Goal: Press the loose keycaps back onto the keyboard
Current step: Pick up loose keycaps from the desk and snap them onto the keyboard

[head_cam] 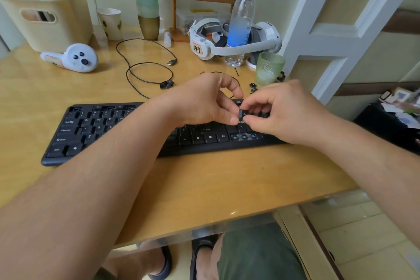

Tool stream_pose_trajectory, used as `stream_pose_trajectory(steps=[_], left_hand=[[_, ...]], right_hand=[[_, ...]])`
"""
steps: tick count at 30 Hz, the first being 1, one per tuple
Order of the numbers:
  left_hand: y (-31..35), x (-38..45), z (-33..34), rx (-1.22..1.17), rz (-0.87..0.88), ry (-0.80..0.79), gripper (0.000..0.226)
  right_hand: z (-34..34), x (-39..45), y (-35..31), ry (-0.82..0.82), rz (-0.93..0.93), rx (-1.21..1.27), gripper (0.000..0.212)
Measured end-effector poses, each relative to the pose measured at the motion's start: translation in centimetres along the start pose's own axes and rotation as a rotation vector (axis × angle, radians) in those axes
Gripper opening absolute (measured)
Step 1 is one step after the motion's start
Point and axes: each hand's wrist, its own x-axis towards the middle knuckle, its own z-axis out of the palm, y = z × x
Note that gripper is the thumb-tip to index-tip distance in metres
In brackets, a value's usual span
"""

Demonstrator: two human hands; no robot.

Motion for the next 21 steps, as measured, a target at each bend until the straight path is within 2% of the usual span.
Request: stream_pose_trajectory(steps=[5, 9, 21], left_hand=[[-1.3, 0.6, -1.0, 0.164, 0.0, 0.167, 0.04], [-1.6, 1.0, -0.7, 0.15, 0.035, 0.254, 0.031], [-1.4, 1.2, -0.5, 0.205, 0.091, 0.283, 0.03]], right_hand=[[0.2, -0.1, 0.0, -0.107, -0.107, -0.208, 0.018], [0.5, 0.0, -0.2, -0.199, -0.082, -0.17, 0.021], [0.5, 1.0, -0.6, -0.39, 0.038, -0.108, 0.014]])
